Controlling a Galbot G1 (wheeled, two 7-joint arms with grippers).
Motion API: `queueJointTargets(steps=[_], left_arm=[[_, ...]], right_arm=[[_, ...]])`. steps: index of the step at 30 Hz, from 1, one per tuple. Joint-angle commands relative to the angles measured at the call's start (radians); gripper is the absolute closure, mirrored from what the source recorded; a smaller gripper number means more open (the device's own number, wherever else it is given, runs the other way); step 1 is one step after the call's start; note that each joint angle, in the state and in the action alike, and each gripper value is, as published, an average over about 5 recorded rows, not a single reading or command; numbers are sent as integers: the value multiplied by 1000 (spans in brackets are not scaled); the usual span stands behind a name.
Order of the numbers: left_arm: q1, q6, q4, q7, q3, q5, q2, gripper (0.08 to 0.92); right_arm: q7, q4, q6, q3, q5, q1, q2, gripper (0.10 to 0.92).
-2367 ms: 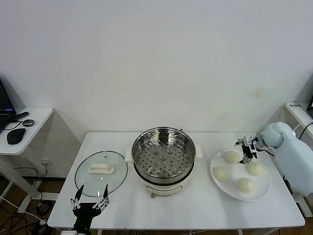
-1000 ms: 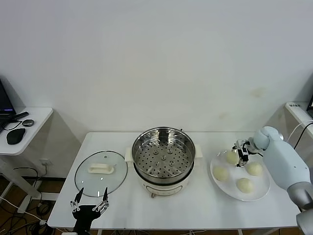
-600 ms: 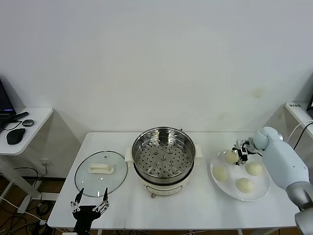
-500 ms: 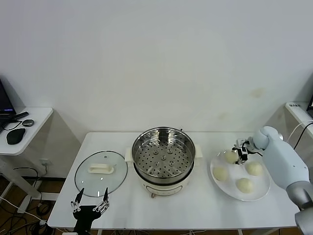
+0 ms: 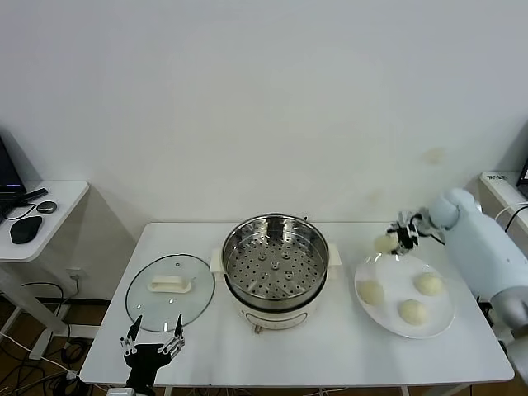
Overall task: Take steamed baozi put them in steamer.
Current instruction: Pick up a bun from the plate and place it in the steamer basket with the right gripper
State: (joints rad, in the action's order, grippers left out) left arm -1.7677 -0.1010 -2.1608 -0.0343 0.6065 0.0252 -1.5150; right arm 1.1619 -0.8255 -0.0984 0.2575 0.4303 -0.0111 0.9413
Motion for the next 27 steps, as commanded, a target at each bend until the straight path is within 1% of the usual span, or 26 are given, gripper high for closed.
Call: queueJointTargets(steps=[1, 2, 4, 5, 7, 9, 13, 17, 21, 25, 27], left_arm=[[8, -1, -12, -12, -4, -1, -1, 177], [8, -1, -15, -12, -5, 0, -2, 177], [8, -1, -18, -13, -5, 2, -5, 177], [7, -1, -19, -14, -4, 3, -6, 177], [6, 0, -21, -15, -3, 6, -7, 177], [5, 0, -24, -16, -2, 8, -9, 177], [2, 0, -32, -17, 0, 11, -13, 177], [0, 0, -35, -21, 3, 13, -18, 177], [-6, 0, -36, -25, 3, 15, -24, 177], [-7, 0, -37, -25, 0, 15, -29, 177], [-6, 0, -39, -25, -3, 15, -31, 177]], right_arm=[[116, -75, 1, 250, -282, 314, 88, 431], [136, -76, -15, 277, -325, 340, 110, 431], [191, -26, -129, 311, -415, 380, 168, 430], [218, 11, -214, 324, -456, 397, 200, 429], [253, 64, -388, 351, -489, 421, 251, 425], [253, 53, -491, 383, -453, 430, 272, 422], [238, -49, -612, 430, -329, 412, 277, 414], [215, -116, -699, 469, -219, 378, 288, 413], [170, -177, -729, 497, -141, 349, 293, 412], [161, -250, -729, 507, -84, 339, 302, 412], [148, -261, -729, 512, -17, 331, 314, 412]])
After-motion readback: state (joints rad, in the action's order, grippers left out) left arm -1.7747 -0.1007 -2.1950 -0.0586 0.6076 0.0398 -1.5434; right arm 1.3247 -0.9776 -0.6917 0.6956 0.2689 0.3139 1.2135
